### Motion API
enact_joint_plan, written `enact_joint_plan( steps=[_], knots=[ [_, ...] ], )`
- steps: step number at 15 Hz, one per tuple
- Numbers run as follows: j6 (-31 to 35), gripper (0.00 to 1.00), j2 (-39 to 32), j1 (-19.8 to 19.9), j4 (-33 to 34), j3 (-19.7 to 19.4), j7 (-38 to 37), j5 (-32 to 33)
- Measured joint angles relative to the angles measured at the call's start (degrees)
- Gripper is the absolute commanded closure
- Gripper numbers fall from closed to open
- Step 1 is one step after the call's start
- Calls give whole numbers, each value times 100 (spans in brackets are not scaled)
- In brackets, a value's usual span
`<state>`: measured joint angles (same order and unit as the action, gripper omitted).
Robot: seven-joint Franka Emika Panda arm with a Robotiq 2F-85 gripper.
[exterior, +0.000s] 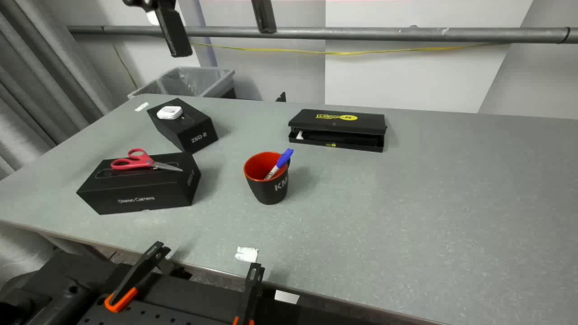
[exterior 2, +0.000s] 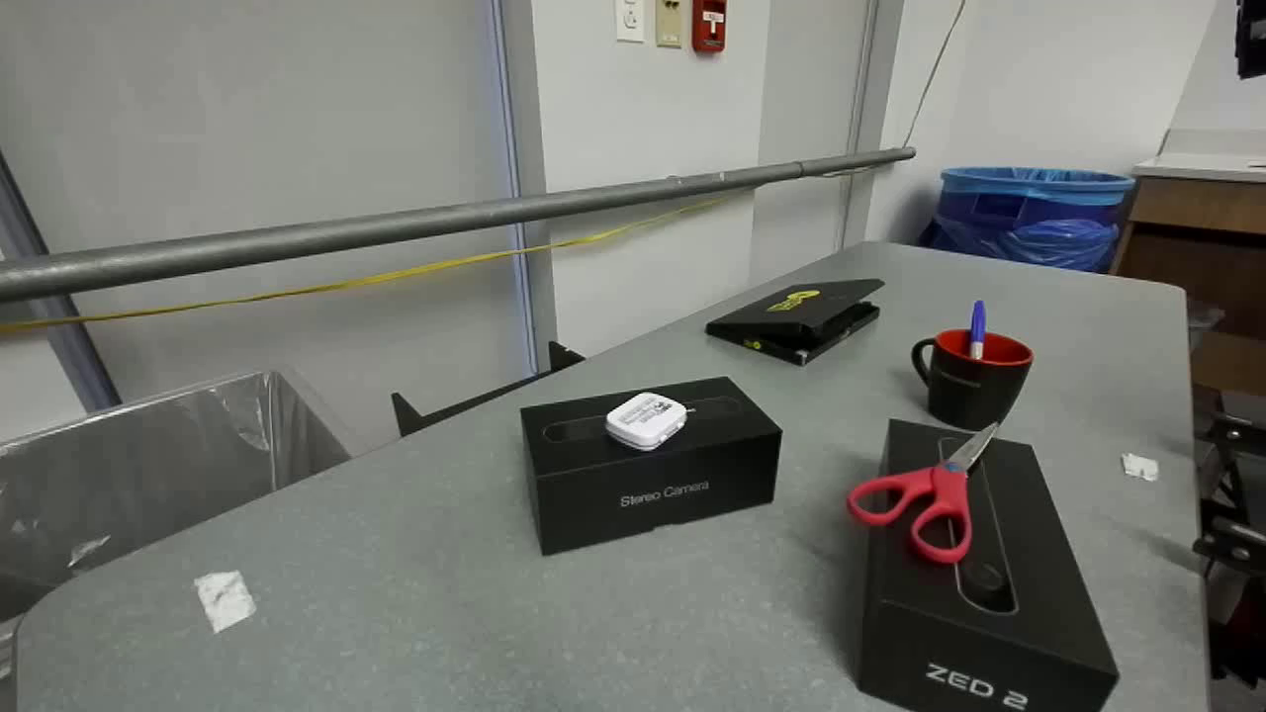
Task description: Put the blue sharpie on the table
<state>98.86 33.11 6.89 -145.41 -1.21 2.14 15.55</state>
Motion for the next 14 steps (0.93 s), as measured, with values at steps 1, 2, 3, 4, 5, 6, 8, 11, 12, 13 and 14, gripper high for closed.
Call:
enact_joint_plan(
  steps=[1,2,3,4,5,6,8,11,12,13,14],
  knots=[
    [0,0,-5,0,0,0,0,0],
    [0,0,-4,0,0,0,0,0],
    [0,0,-4,0,0,0,0,0],
    [0,0,-4,0,0,0,0,0],
    [0,0,-4,0,0,0,0,0],
    [0,0,-4,0,0,0,0,0],
    [0,0,-4,0,0,0,-1,0],
    [162,0,-21,-10,-17,-7,-147,0],
    [415,0,-77,-12,-54,-7,-322,-29],
    [718,0,-189,-16,-101,-5,-508,-56],
    [1127,0,-347,-16,-165,0,-732,-60]
  ],
)
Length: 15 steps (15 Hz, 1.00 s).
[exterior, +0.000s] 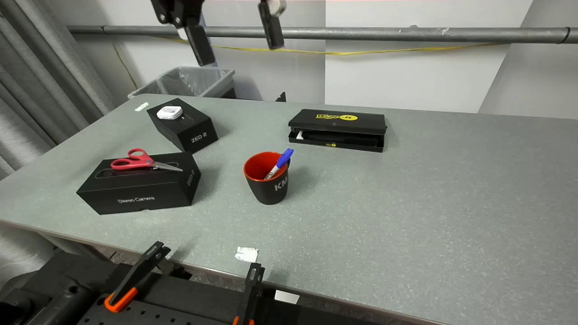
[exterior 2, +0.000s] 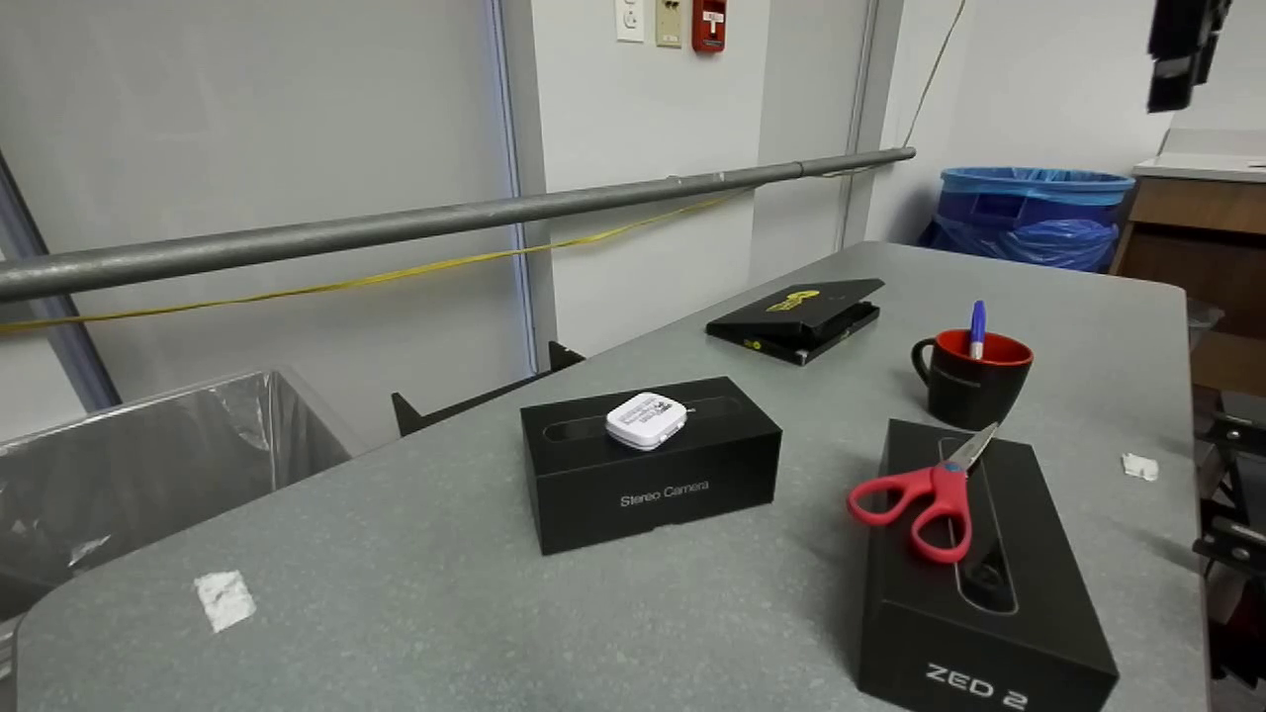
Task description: Put the blue sharpie on the table
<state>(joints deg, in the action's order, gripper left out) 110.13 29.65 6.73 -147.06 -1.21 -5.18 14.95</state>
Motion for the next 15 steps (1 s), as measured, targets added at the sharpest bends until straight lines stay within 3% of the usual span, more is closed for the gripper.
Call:
enact_joint_plan(
  steps=[4,6,15],
  knots=[
    [1794,0,-1081,22,-198,107,-1078,103],
    [2298,0,-1629,41,-163,176,-1552,217],
    [2611,0,-2014,56,-49,192,-1891,254]
  ],
)
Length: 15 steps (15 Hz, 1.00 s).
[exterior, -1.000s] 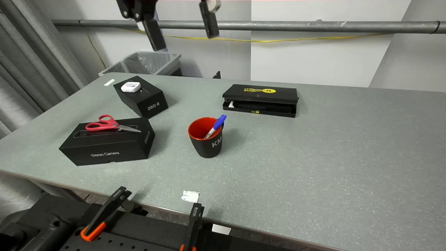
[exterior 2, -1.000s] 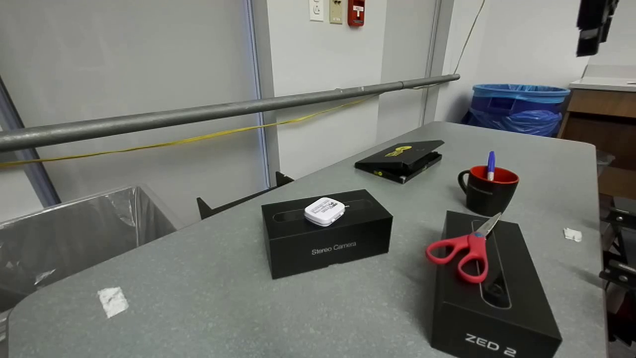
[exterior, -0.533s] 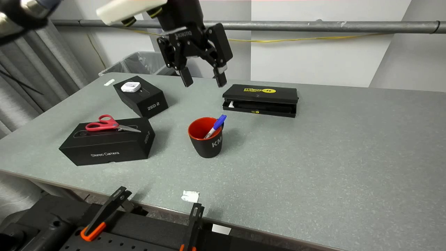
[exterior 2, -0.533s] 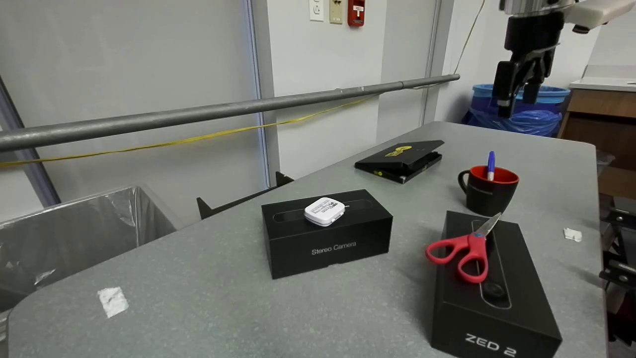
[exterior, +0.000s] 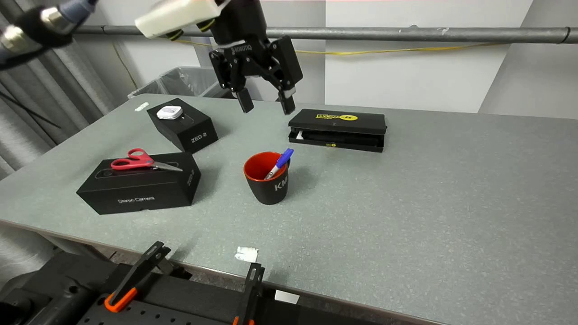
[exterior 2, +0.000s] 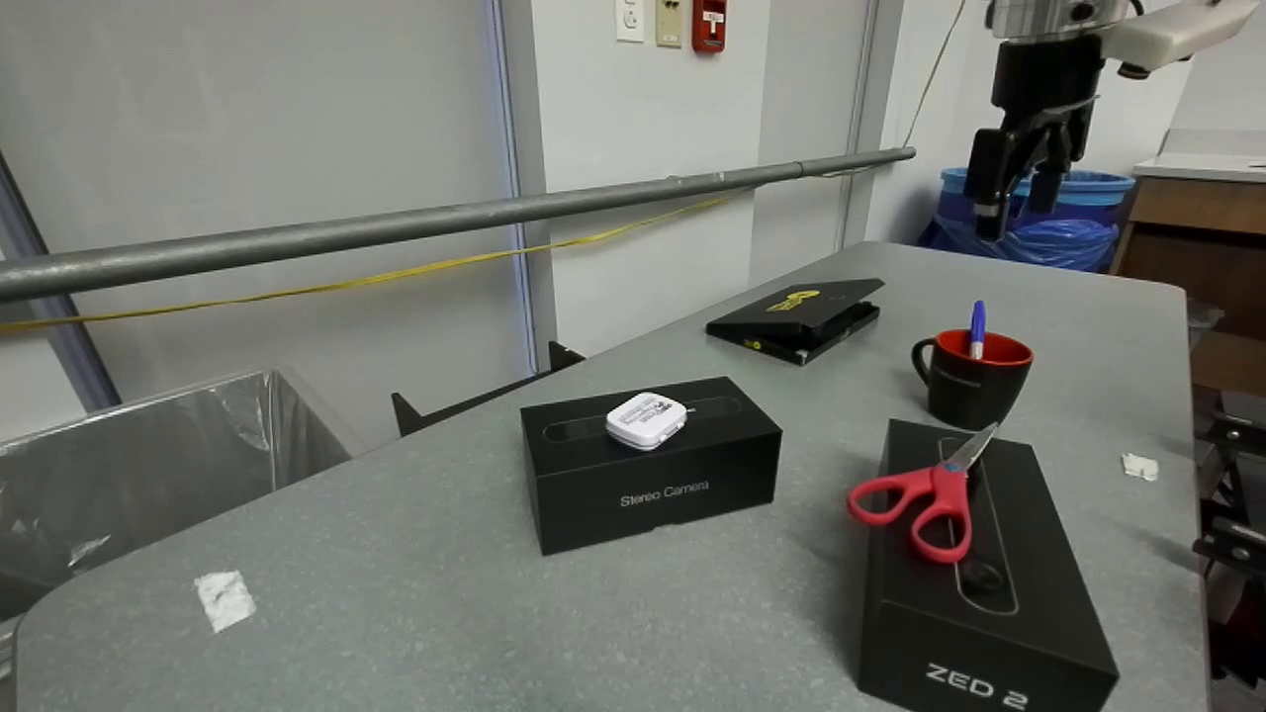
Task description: Put the blue sharpie on the table
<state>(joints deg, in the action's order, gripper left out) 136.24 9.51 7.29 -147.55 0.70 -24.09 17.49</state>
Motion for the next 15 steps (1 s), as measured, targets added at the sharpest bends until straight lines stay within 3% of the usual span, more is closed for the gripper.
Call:
enact_joint_plan(
  steps=[6,10,15],
  knots=[
    [1199,0,-586,0,-80,-21,-1378,683],
    [1346,0,-863,-1,-143,-110,-2148,853],
    [1345,0,-890,-29,-143,-141,-2150,853]
  ],
)
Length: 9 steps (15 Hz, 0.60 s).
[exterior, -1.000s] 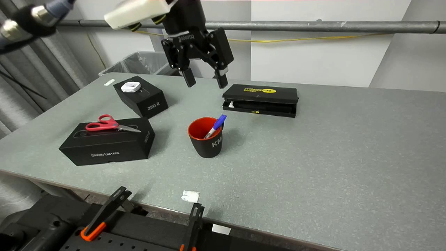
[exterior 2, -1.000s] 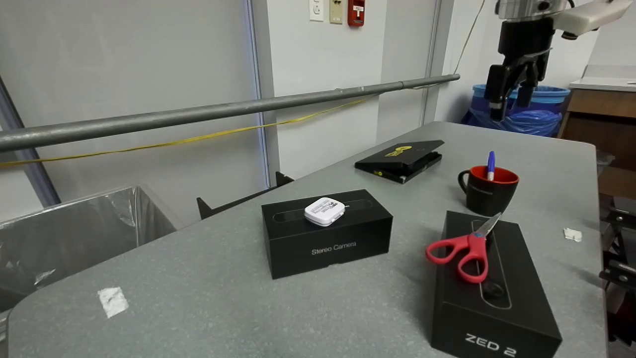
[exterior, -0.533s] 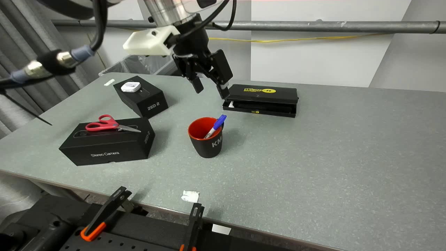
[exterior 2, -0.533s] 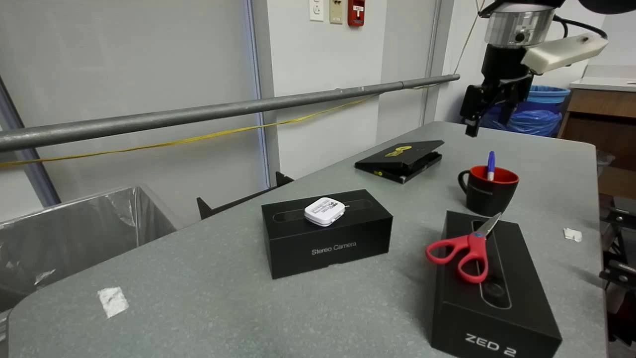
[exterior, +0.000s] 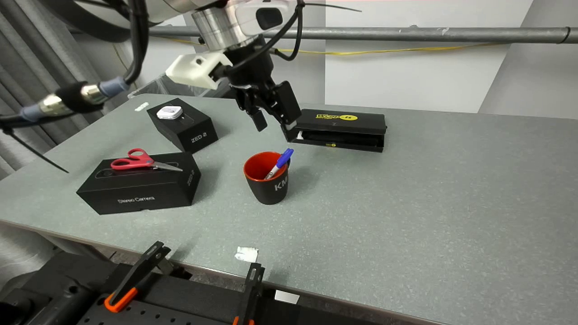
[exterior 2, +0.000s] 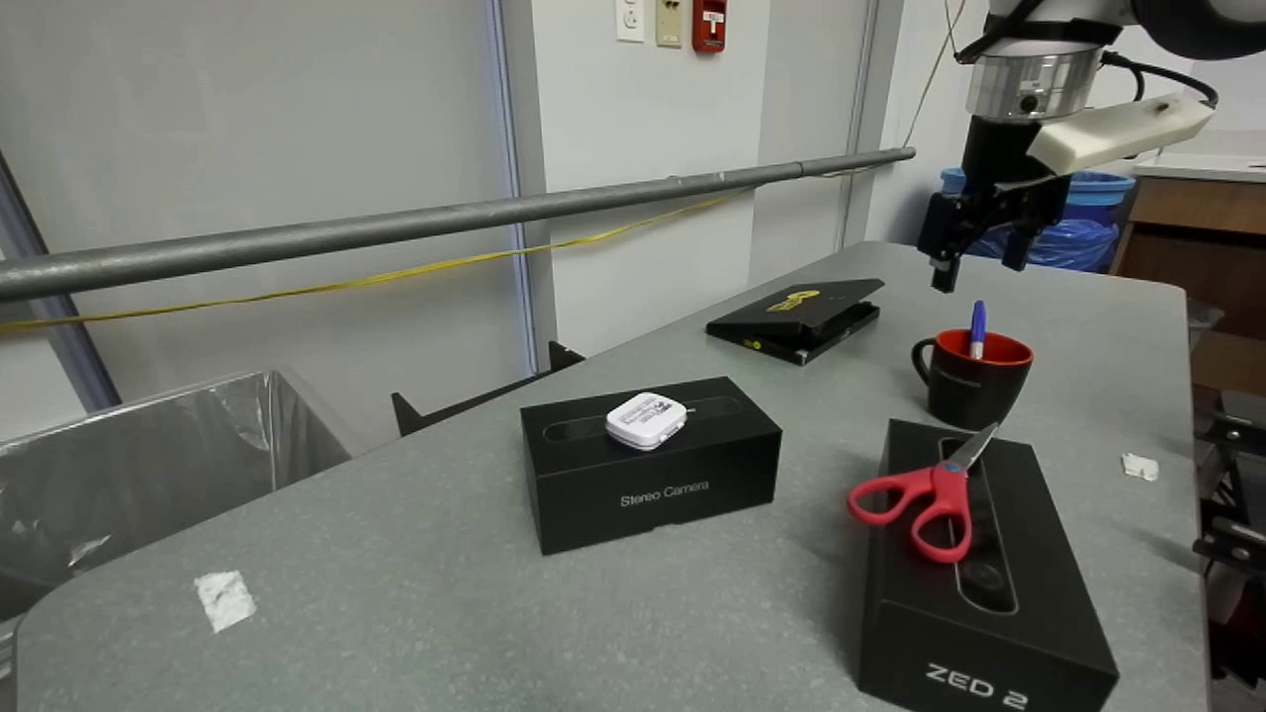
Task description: Put the blue sharpie on the table
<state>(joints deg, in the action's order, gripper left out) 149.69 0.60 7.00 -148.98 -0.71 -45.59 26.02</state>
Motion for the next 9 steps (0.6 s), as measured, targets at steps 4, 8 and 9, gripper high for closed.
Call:
enact_joint_plan(
  steps=[4,8,9],
  knots=[
    [-11,0,-45,-3,0,-53,-6,13],
    [-10,0,-168,-3,0,-208,-193,264],
    [-2,0,-195,-3,0,-241,-343,414]
  ],
)
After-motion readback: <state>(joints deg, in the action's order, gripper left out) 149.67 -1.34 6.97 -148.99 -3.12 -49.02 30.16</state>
